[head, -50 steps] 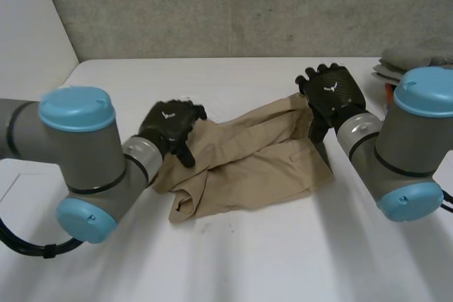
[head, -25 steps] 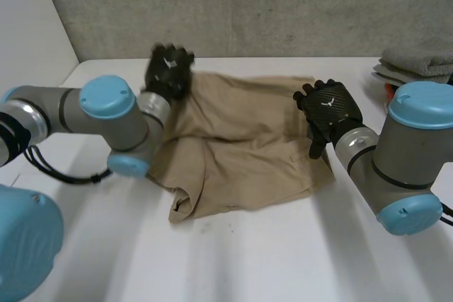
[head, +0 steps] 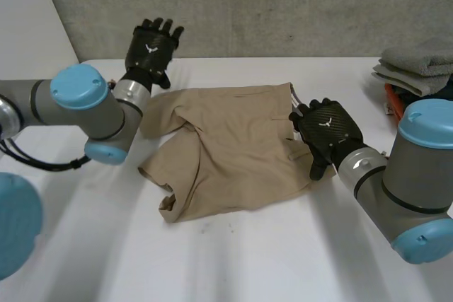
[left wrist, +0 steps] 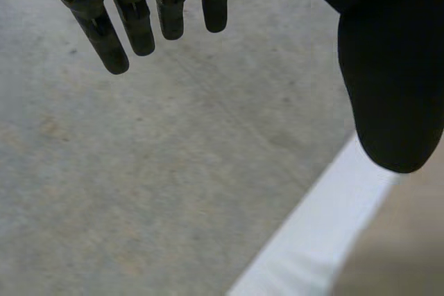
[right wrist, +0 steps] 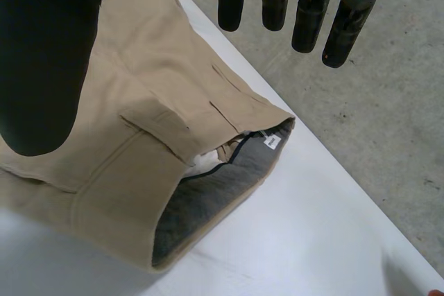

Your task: Fold the laundry.

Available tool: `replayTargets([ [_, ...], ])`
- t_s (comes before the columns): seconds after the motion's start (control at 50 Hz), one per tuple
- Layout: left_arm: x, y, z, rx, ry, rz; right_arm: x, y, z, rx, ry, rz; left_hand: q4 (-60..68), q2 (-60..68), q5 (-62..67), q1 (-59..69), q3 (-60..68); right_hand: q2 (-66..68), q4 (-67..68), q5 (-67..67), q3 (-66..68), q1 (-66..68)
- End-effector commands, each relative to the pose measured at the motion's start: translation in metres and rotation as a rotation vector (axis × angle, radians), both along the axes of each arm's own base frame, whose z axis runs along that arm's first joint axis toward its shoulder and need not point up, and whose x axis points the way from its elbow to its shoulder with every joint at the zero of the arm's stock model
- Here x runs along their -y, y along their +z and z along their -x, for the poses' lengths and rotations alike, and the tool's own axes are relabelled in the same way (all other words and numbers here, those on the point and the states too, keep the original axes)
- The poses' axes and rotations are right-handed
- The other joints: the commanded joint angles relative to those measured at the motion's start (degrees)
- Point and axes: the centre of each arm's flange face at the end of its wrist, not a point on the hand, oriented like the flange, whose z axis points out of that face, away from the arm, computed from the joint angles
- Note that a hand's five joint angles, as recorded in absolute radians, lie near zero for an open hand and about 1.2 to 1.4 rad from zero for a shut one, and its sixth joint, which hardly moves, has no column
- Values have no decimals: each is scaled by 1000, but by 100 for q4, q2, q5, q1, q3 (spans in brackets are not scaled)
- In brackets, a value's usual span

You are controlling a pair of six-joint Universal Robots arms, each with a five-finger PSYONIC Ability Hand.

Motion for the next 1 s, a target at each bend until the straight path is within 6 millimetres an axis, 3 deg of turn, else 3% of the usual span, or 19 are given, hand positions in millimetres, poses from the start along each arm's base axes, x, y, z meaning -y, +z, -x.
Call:
replayTargets([
  [0.02, -92, 19, 0, 18, -83, -146, -4, 2, 13, -44, 24, -47, -139, -146, -249, -85, -186, -260, -356, -375, -233, -149],
  [0.04, -113, 24, -1, 9, -106, -184, -5, 1, 14, -57, 30, -56, 77, 71, -33, 131, 30, -260, -356, -375, -233, -149],
  [0.08, -133, 28, -2, -1, -129, -228, -7, -2, 18, -96, 58, -77, 398, 391, 288, 452, 351, -253, -349, -368, -226, -142],
  [0.1, -152, 27, -3, -3, -153, -282, -8, -3, 18, -107, 68, -82, 483, 476, 372, 537, 435, -252, -348, -367, -225, -141],
  [0.18, -195, 17, -2, 3, -208, -417, -12, -7, 20, -152, 122, -92, 634, 627, 524, 688, 586, 302, 206, 187, 329, 413],
  [0.28, -226, -10, 2, 43, -254, -520, -12, -10, 24, -174, 135, -88, 702, 695, 592, 756, 655, 1109, 1013, 994, 1136, 1220],
  [0.32, -226, -20, 2, 53, -244, -535, -11, -11, 24, -173, 134, -85, 702, 695, 592, 756, 655, 1228, 1132, 1113, 1255, 1339],
  [0.42, -204, -52, -3, 69, -97, -545, -11, -14, 23, -172, 145, -90, 99, 92, -11, 153, 52, 1313, 1217, 1198, 1340, 1423],
  [0.58, -154, -54, -45, 60, 159, -512, -4, -27, 17, -161, 182, -54, -160, -167, -271, -106, -208, 1329, 1233, 1214, 1356, 1440],
  [0.66, -145, -59, -61, 94, 210, -514, 2, -36, 13, -165, 189, -41, -160, -167, -271, -106, -208, 1446, 1350, 1331, 1473, 1557],
  [0.74, -147, -59, -67, 114, 222, -510, 8, -45, 11, -181, 189, -38, -160, -167, -271, -106, -208, 1732, 1636, 1617, 1759, 1843],
  [0.82, -156, -44, -68, 97, 207, -483, 12, -53, 9, -203, 198, -35, -160, -167, -271, -106, -208, 2924, 2828, 2809, 2951, 3035],
  [0.88, -167, -34, -66, 89, 165, -464, 18, -53, 9, -203, 191, -11, -160, -167, -271, -106, -208, 6365, 6269, 6250, 6392, 6476],
  [0.9, -170, -31, -65, 86, 151, -456, 21, -51, 10, -196, 186, -6, -160, -167, -271, -106, -208, 6736, 6640, 6621, 6763, 6847],
  [1.0, -190, -17, -57, 87, 45, -429, 21, -47, 12, -183, 173, 0, -72, -79, -182, -18, -119, 6740, 6644, 6625, 6767, 6851],
])
